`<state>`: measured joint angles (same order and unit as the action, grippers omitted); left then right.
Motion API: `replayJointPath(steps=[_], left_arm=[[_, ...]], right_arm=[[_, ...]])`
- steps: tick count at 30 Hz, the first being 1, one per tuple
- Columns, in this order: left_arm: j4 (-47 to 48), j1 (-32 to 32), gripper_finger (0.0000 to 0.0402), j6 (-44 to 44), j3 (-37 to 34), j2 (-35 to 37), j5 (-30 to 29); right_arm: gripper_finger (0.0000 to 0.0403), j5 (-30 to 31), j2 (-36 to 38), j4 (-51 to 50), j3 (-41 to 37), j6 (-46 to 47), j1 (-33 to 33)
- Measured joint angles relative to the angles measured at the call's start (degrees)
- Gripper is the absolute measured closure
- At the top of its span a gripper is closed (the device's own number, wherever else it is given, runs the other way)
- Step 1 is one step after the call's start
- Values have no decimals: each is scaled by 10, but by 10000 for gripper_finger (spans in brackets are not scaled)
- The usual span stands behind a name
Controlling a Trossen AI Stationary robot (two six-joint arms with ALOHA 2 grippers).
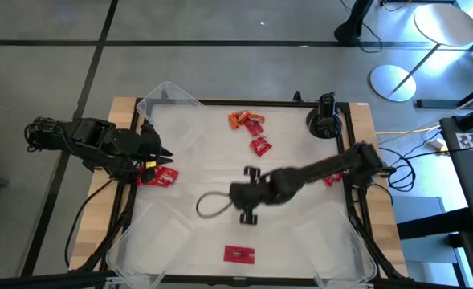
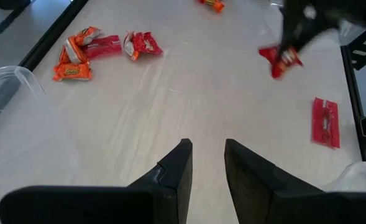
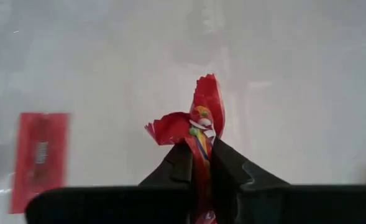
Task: Sort candy
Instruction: Move the red candy to the top center of the table
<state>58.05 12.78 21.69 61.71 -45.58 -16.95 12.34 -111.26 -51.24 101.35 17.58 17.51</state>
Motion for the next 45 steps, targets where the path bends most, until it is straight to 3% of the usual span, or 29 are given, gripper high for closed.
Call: replayJointPath(steps=[5, 9, 20, 38, 41, 45], left_arm=[[1, 0, 315, 7, 0, 0, 0], [3, 0, 315, 8, 0, 0, 0], [16, 0, 315, 38, 0, 0, 0], [15, -1, 315, 80, -3, 0, 0], [15, -1, 315, 83, -3, 0, 0], [14, -1, 315, 84, -3, 0, 0]], right_arm=[[388, -10, 59, 11, -55, -33, -77], [386, -66, 79, 42, -101, -42, -160], [385, -87, 48, 109, -185, -55, -318], [383, -106, -46, 171, -195, -58, -364], [369, -102, -48, 172, -195, -58, -363], [322, -98, -48, 172, -195, -59, -364]])
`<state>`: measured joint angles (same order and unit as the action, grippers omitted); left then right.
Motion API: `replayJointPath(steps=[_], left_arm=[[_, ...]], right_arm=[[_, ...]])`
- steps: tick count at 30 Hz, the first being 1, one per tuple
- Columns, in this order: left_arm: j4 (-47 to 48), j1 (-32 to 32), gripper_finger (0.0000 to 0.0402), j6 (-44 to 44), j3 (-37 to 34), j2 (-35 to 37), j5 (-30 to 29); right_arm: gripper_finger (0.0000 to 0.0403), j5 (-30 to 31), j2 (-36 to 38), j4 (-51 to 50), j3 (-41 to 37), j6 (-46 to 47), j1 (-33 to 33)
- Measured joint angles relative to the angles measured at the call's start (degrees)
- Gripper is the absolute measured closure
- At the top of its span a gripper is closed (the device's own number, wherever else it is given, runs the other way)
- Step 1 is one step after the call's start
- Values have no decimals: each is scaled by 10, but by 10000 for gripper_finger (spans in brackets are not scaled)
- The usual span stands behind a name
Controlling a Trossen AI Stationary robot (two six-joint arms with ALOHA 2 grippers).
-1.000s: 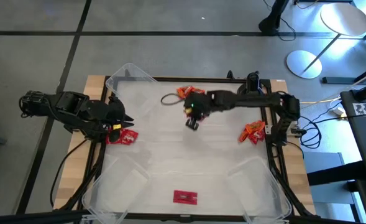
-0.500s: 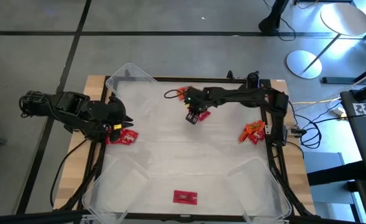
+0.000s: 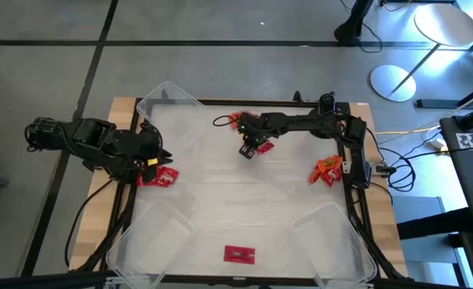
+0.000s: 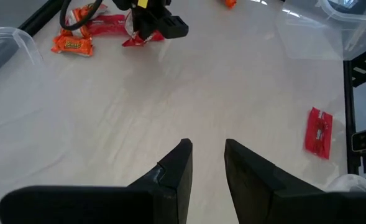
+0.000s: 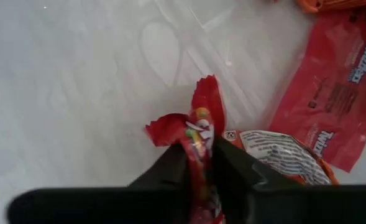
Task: Sort candy
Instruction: Move the red candy to the top center of the table, then move the light red candy to the top center of the table
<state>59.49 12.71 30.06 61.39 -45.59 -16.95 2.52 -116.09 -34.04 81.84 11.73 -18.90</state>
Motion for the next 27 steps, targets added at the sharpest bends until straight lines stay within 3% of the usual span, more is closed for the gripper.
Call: replayJointPath(steps=[7, 12, 19, 27], left_arm=[[0, 0, 315, 0, 0, 0, 0], [-1, 0, 315, 0, 0, 0, 0], [-1, 0, 315, 26, 0, 0, 0], [-1, 0, 315, 14, 0, 0, 0]], right_arm=[[235, 9, 5, -4, 0, -2, 1], [196, 9, 53, -12, 0, -2, 2], [185, 9, 151, -48, 0, 13, 24], [189, 5, 209, -83, 1, 13, 131]])
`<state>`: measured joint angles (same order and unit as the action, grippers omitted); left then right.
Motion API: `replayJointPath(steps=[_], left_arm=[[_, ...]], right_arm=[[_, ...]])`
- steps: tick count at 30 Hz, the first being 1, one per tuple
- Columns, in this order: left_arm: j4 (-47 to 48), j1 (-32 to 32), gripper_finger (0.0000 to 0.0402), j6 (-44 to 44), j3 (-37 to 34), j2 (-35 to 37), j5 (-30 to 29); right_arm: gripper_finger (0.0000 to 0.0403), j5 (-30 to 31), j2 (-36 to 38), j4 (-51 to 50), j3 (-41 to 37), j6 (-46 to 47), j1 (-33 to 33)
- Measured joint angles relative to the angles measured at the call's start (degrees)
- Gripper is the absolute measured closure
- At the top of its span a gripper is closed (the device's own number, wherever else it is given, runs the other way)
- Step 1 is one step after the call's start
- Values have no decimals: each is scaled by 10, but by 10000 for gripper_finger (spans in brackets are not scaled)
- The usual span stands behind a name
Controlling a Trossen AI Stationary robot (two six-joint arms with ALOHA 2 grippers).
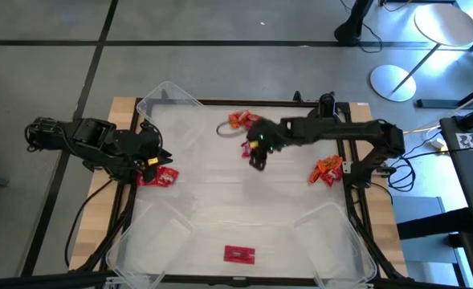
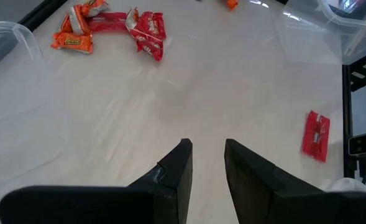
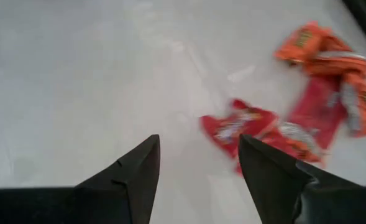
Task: Sort candy
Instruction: Move the light red candy to the top center of the table
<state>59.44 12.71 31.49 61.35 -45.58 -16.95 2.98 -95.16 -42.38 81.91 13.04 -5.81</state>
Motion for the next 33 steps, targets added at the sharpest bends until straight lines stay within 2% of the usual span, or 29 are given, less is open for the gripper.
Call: replayJointPath(steps=[10, 15, 25, 30, 33], left_arm=[[0, 0, 315, -34, 0, 0, 0], [0, 0, 315, -50, 0, 0, 0], [1, 0, 315, -66, 0, 0, 0], [2, 0, 315, -78, 0, 0, 0], [3, 0, 315, -78, 0, 0, 0]], right_arm=[[189, -2, -6, 8, 0, 2, 184], [189, 14, -28, 60, 0, 40, 254], [189, 0, -108, 152, 0, 133, 336], [189, -13, -159, 151, 32, 138, 356], [189, -41, -195, 137, 61, 134, 360]])
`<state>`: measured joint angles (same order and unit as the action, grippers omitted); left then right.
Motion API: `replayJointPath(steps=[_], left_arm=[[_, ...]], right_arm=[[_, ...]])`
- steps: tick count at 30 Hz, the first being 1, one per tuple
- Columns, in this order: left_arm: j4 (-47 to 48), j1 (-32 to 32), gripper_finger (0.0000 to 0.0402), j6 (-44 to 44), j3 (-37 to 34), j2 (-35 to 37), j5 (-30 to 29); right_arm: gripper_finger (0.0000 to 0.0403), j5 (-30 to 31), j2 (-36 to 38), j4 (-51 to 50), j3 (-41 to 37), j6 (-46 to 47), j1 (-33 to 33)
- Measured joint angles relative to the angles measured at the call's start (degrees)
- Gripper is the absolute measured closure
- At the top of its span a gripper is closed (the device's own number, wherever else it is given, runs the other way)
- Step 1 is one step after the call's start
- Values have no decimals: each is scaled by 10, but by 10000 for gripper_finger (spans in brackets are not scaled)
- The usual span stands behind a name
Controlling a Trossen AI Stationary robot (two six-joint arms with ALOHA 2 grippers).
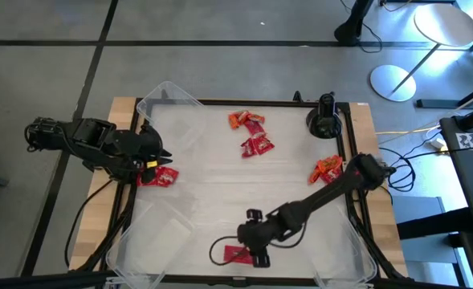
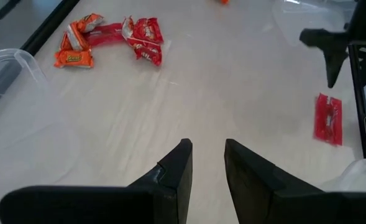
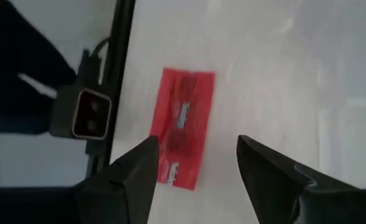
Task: Sort candy
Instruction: Move the light red candy to the top center of the table
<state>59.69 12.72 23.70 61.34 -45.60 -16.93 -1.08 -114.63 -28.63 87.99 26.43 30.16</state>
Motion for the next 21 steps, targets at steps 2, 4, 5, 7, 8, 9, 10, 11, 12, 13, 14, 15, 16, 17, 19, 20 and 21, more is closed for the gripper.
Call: replayJointPath(steps=[2, 4, 5, 7, 8, 9, 10, 11, 12, 13, 14, 15, 16, 17, 19, 20, 21], left_arm=[[3, 0, 315, -2, 0, 0, 0], [9, 0, 315, -3, 0, 0, 0], [15, 0, 315, -2, 0, 0, 0], [25, 0, 315, -2, 0, 0, 0], [27, 0, 315, -2, 0, 0, 0], [32, 0, 315, -1, 0, 0, 0], [35, 0, 315, -1, 0, 0, 0], [34, 0, 315, 0, 0, 0, 0], [33, 0, 315, 1, 0, 0, 0], [34, 0, 315, 1, 0, 0, 0], [34, 0, 315, 1, 0, 0, 0], [34, 0, 315, -1, 0, 0, 0], [34, 0, 315, -1, 0, 0, 0], [34, 0, 315, -1, 0, 0, 0], [34, 0, 315, -1, 0, 0, 0], [35, 0, 315, -1, 0, 0, 0], [36, 0, 315, -1, 0, 0, 0]], right_arm=[[189, -15, -27, -17, 25, -16, 0], [189, -26, -51, -49, 48, -38, 3], [189, -27, -62, -62, 60, -50, 5], [189, -27, -82, -87, 80, -63, 6], [189, -27, -90, -103, 87, -68, 7], [189, -29, -98, -110, 95, -72, 7], [189, -31, -105, -111, 100, -76, 7], [189, -31, -109, -111, 101, -84, 7], [189, -32, -112, -115, 101, -90, 7], [189, -34, -116, -115, 102, -97, 10], [189, -34, -119, -114, 103, -105, 11], [189, -34, -121, -117, 103, -116, 12], [189, -33, -121, -121, 103, -123, 15], [189, -32, -121, -122, 102, -132, 18], [189, -29, -121, -121, 103, -148, 24], [189, -27, -121, -123, 103, -156, 27], [189, -24, -121, -124, 103, -164, 29]])
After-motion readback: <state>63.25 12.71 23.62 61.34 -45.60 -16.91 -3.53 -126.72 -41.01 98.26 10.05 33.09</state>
